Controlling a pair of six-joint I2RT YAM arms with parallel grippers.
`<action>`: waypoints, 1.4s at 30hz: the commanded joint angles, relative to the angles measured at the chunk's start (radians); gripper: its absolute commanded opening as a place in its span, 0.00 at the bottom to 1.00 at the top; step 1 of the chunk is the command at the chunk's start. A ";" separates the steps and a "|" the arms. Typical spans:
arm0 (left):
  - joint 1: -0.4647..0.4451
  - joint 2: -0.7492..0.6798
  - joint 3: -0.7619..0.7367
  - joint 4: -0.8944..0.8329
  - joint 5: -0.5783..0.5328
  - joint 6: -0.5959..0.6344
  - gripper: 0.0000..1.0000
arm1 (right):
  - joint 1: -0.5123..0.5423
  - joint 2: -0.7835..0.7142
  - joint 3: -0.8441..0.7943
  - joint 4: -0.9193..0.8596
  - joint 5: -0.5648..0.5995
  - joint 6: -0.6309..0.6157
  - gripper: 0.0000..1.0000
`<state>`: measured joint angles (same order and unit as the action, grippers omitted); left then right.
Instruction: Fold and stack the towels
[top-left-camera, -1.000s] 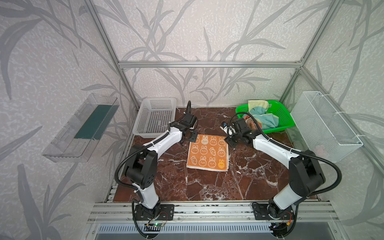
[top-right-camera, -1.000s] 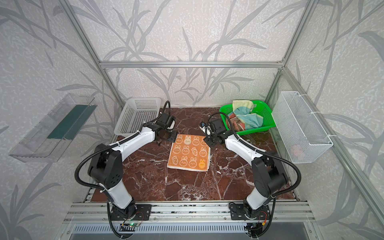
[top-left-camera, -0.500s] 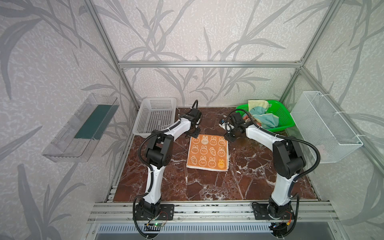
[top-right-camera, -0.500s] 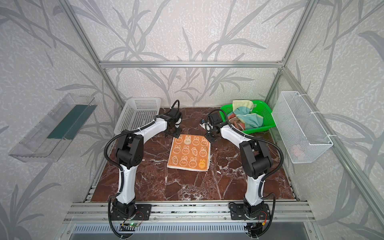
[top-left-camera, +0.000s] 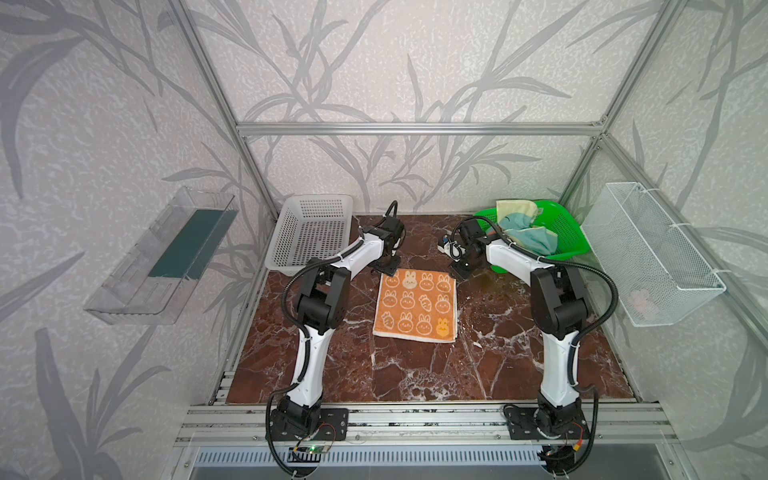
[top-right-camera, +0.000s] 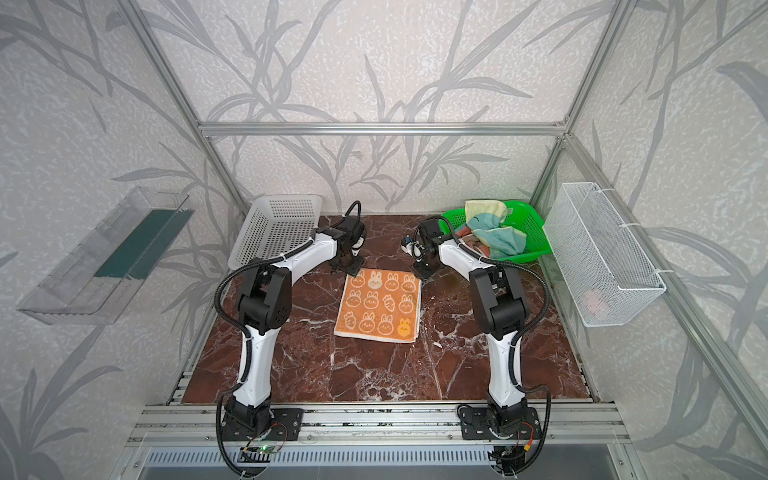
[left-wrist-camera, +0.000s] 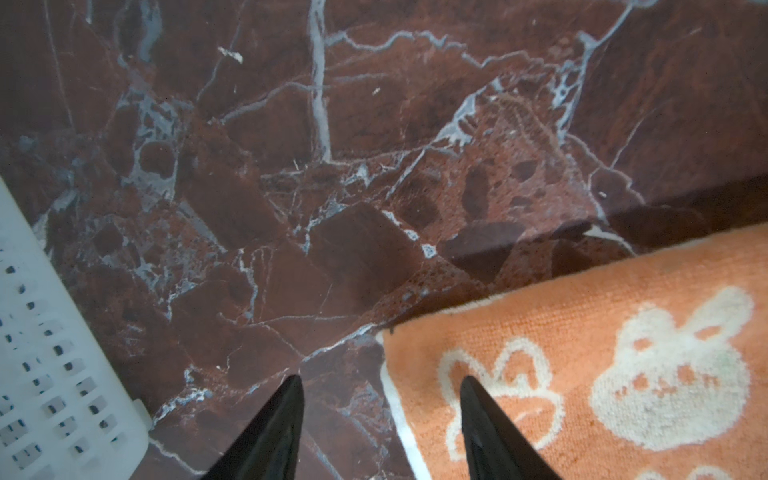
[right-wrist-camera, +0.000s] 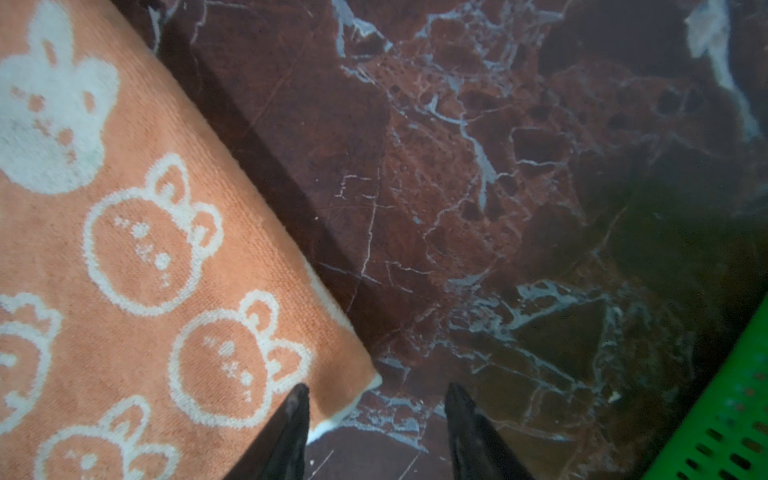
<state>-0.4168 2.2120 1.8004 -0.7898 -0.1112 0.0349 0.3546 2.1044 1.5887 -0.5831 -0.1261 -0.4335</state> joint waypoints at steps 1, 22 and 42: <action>0.003 -0.002 0.030 -0.037 -0.008 0.019 0.61 | -0.002 0.033 0.042 -0.050 -0.023 -0.017 0.52; 0.021 -0.020 0.058 -0.055 0.015 0.080 0.61 | 0.000 0.215 0.266 -0.196 0.033 -0.154 0.04; 0.024 0.142 0.267 -0.216 0.011 0.198 0.66 | 0.081 0.027 -0.043 0.243 0.086 -0.405 0.00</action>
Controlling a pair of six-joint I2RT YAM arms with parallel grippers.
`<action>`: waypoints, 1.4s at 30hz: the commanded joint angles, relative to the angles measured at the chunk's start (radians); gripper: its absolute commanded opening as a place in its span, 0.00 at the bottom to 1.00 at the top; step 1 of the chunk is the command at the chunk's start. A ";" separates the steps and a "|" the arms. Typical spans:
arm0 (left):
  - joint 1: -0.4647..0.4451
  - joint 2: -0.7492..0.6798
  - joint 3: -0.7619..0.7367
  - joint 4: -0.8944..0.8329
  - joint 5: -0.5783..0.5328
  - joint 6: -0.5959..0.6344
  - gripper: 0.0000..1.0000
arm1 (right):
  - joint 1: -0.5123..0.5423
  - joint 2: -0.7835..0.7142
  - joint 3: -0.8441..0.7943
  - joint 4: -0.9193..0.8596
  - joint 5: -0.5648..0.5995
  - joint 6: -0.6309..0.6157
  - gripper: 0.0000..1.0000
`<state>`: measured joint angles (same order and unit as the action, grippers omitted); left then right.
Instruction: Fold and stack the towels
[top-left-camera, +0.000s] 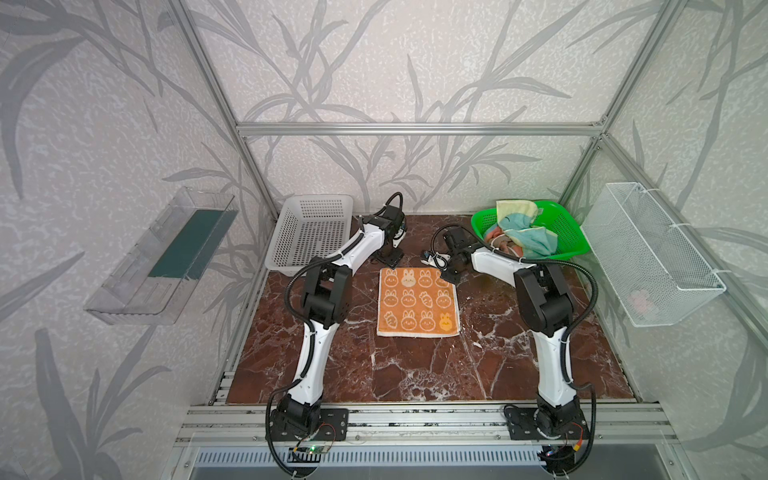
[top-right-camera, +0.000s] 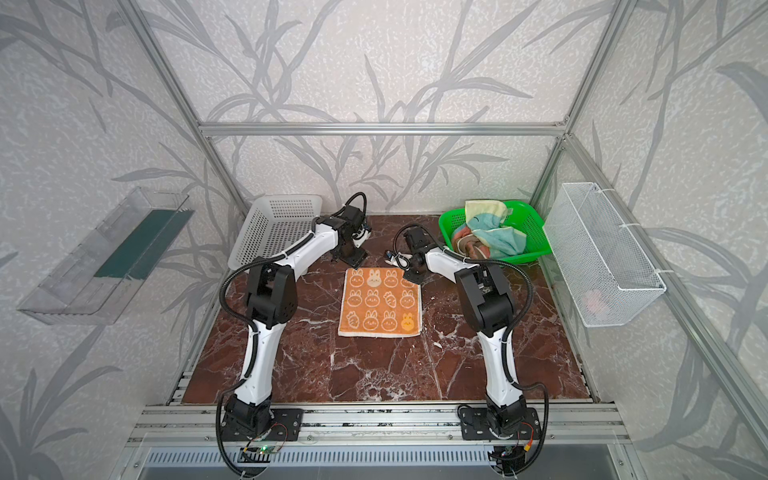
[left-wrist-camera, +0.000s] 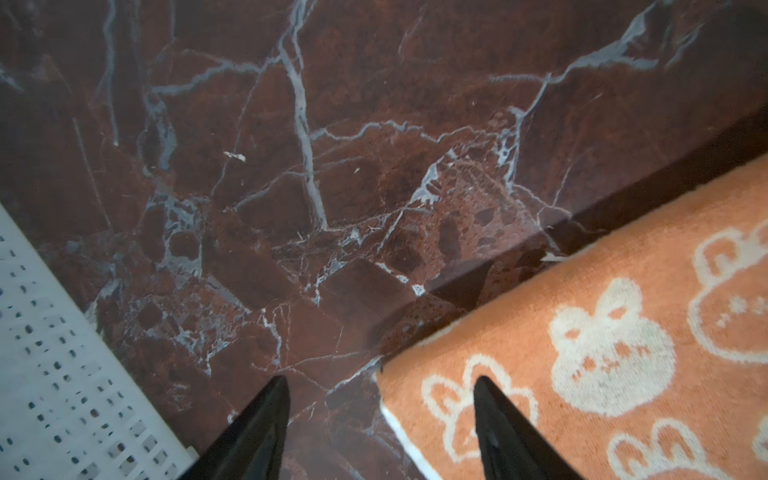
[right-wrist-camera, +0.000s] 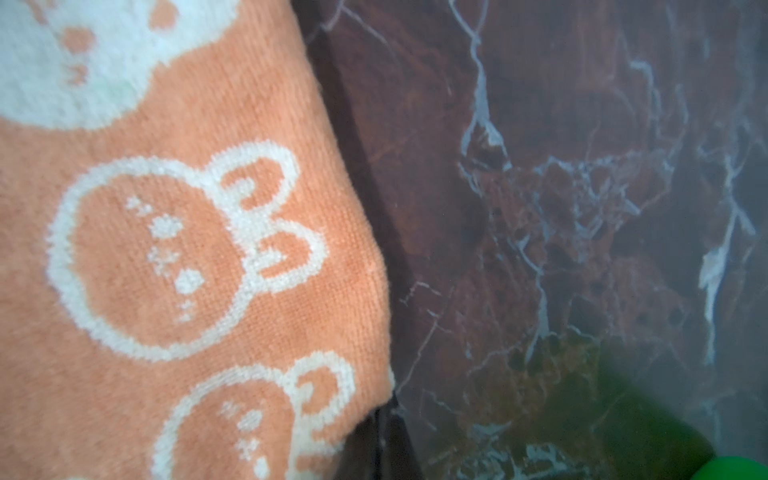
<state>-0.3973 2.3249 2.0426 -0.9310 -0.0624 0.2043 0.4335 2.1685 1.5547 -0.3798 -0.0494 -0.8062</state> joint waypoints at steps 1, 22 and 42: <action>0.006 0.034 0.024 -0.077 -0.042 0.033 0.65 | 0.003 -0.036 -0.007 0.036 0.015 -0.032 0.00; 0.043 0.075 0.018 -0.108 0.012 0.021 0.39 | 0.004 -0.016 0.015 0.017 0.065 0.000 0.00; 0.052 -0.027 0.001 -0.072 0.093 -0.046 0.41 | 0.004 -0.027 -0.002 0.016 0.080 0.001 0.00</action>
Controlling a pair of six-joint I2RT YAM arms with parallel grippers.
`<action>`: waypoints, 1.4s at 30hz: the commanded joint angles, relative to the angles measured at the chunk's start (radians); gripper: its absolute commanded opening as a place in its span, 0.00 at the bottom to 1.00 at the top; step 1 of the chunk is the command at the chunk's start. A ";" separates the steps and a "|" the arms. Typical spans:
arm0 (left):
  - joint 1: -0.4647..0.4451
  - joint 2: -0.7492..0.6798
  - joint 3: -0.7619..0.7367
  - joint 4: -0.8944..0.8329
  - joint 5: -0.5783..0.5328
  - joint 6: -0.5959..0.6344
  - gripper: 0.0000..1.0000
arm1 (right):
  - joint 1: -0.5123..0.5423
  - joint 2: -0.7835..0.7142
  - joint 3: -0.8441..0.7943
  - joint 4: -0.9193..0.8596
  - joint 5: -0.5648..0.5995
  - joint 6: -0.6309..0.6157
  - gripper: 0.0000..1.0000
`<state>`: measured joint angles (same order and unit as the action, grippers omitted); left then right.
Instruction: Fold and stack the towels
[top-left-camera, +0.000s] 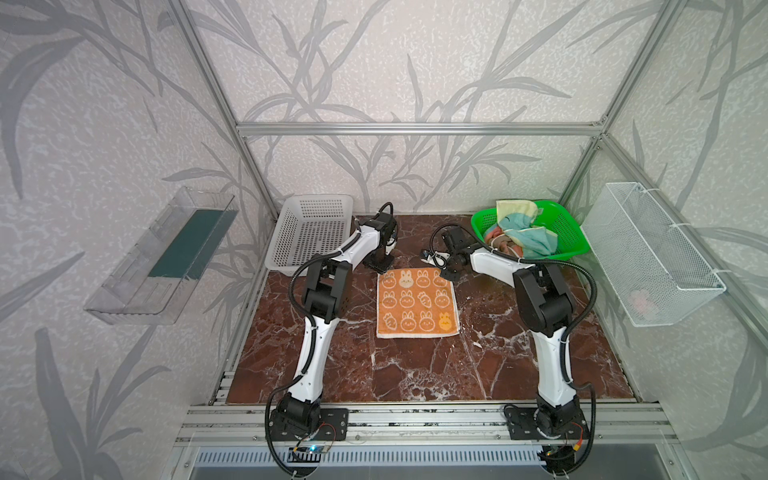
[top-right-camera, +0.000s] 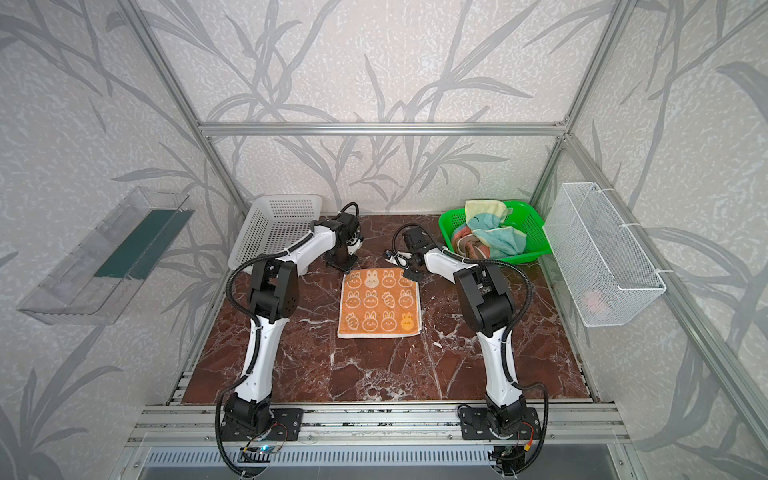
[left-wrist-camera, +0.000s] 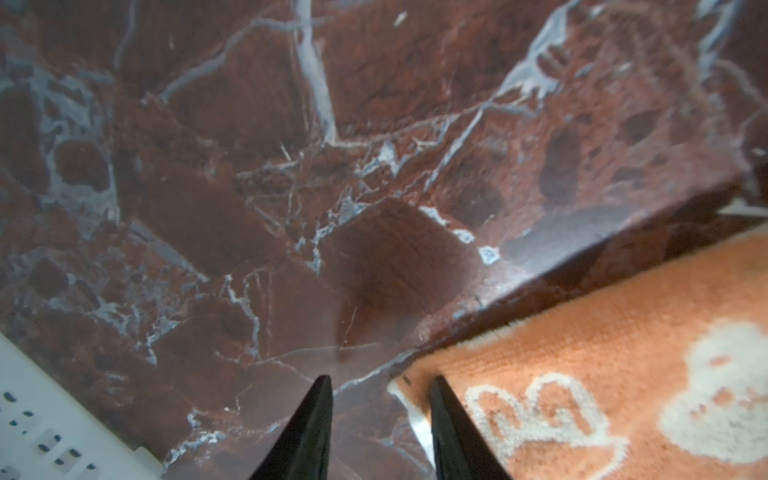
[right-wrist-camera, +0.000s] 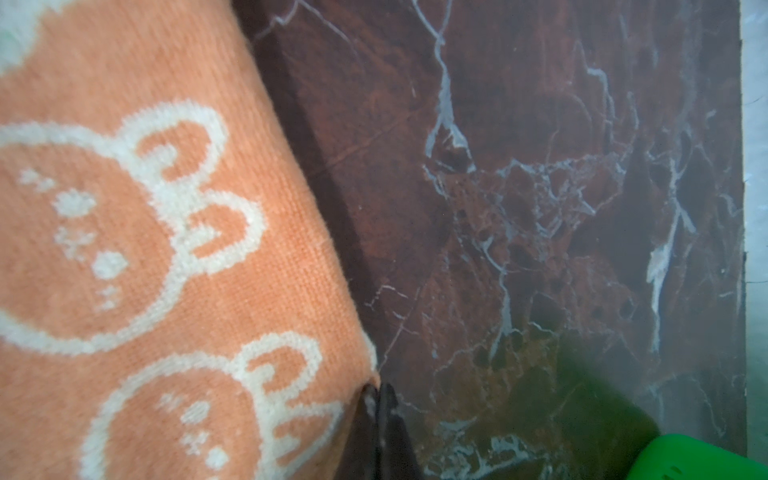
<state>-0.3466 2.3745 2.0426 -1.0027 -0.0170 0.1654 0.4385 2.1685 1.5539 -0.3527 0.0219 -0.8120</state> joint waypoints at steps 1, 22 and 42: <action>0.001 -0.084 -0.001 0.000 0.060 -0.006 0.41 | -0.001 -0.027 -0.002 -0.011 0.010 0.006 0.00; 0.008 -0.005 0.002 -0.053 0.056 -0.021 0.40 | 0.000 -0.054 -0.012 -0.015 0.004 0.012 0.00; 0.012 0.080 0.033 -0.095 0.047 -0.029 0.31 | 0.003 -0.046 -0.006 -0.011 0.001 0.016 0.00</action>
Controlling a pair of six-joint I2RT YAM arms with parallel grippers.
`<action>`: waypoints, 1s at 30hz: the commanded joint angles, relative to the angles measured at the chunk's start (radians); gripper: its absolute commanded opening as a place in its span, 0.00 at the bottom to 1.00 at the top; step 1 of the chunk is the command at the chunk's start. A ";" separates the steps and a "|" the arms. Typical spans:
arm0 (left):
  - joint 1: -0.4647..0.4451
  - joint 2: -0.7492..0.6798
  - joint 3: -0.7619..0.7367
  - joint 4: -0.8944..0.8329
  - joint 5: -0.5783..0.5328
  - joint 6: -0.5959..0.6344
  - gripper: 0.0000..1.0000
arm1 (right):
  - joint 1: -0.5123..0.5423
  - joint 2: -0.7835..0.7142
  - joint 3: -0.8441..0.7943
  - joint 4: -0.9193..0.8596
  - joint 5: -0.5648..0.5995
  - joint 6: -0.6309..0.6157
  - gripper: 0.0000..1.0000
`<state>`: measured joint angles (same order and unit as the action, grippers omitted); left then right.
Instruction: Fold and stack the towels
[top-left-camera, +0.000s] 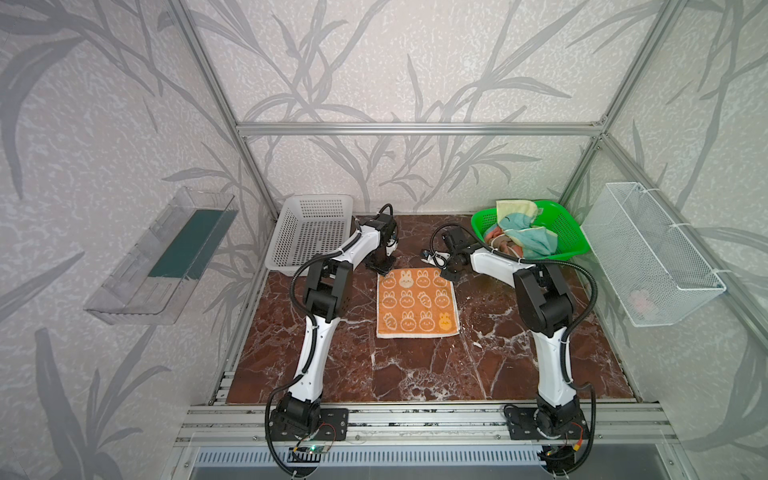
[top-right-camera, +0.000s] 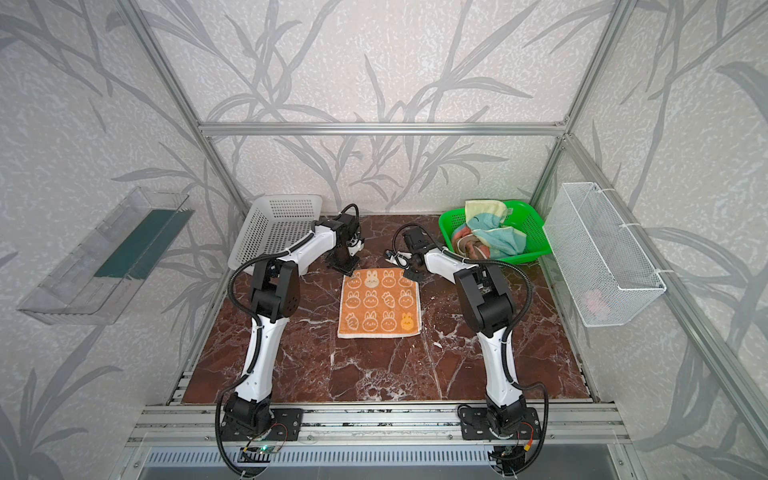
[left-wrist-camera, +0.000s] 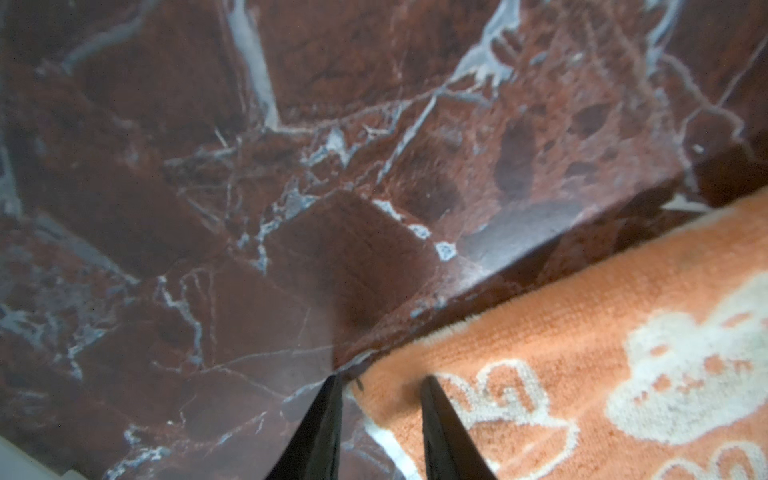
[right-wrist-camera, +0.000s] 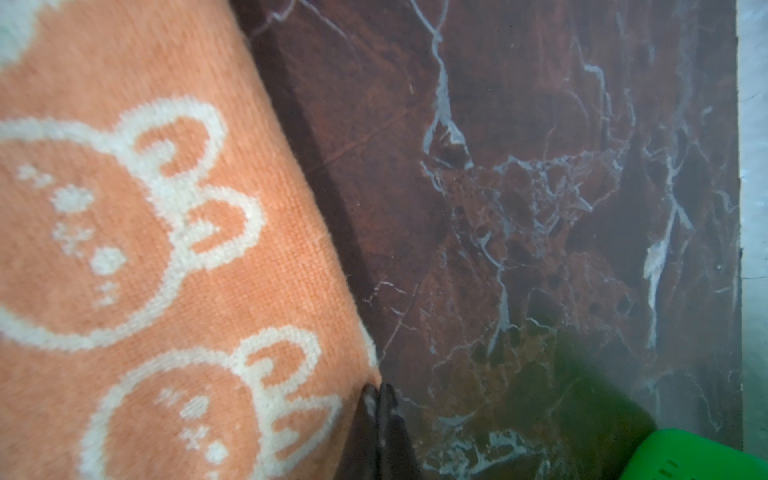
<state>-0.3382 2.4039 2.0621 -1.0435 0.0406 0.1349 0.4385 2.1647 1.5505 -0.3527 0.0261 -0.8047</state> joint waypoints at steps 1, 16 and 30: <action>0.004 0.052 0.013 -0.060 -0.011 0.003 0.30 | 0.003 -0.043 -0.001 -0.010 -0.005 0.009 0.00; 0.004 0.064 0.016 -0.066 -0.020 -0.013 0.00 | 0.003 -0.058 -0.026 0.014 -0.016 0.017 0.00; 0.004 -0.125 -0.057 0.132 -0.101 -0.037 0.00 | -0.050 -0.124 0.008 0.045 -0.131 0.148 0.00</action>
<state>-0.3393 2.3661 2.0125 -0.9554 -0.0174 0.1040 0.4068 2.0914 1.5349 -0.3107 -0.0624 -0.7013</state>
